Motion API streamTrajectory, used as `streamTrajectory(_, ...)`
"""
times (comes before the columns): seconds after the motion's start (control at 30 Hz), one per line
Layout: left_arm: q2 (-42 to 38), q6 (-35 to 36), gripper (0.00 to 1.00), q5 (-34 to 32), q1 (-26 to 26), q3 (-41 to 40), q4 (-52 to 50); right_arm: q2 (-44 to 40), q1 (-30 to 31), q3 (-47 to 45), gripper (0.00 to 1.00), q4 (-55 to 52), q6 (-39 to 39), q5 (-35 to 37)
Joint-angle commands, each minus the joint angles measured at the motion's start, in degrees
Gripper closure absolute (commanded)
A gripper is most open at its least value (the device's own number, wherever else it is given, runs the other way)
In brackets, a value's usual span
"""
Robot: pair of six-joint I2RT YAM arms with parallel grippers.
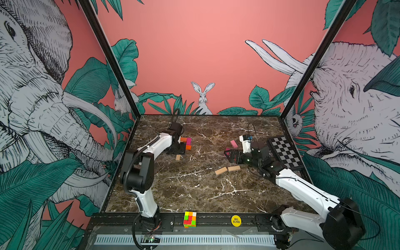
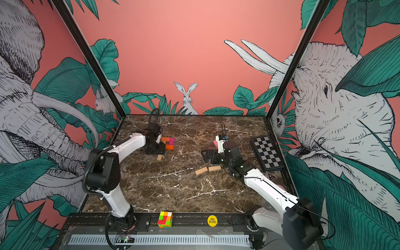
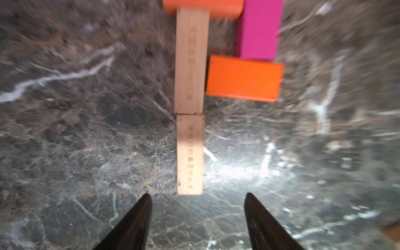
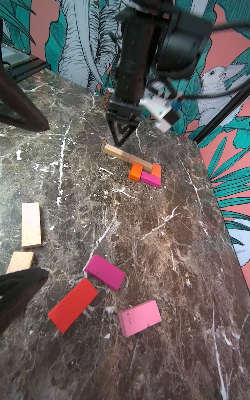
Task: Assemble the letter p with building blocks
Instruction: Assemble the building block at the center of the board, then adjust the building block at the center of the board.
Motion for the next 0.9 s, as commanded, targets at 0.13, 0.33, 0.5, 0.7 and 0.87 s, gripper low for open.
streamTrajectory(0.13, -0.1, -6.5, 0.08, 15.1, 6.1, 2.8, 8.1, 0.3, -0.3, 0.0, 0.02, 2.7, 0.7, -1.2)
streamTrajectory(0.33, 7.8, -7.9, 0.01, 19.6, 7.5, 10.1, 10.8, -0.7, -0.2, -0.6, 0.02, 2.4, 0.7, -0.7)
streamTrajectory(0.5, 14.4, -9.4, 0.01, 22.5, 8.9, 15.5, 11.5, -1.0, -0.2, -1.0, 0.02, 2.2, 1.0, -1.1)
streamTrajectory(0.7, 20.4, -8.7, 0.01, 24.1, 9.8, 20.6, 10.5, -0.6, -0.2, -1.5, 0.02, 2.4, 1.1, -1.2)
streamTrajectory(0.87, 23.1, -8.4, 0.01, 25.0, 10.3, 22.7, 10.5, 0.5, -0.3, -1.4, 0.02, 3.2, 1.6, -2.1)
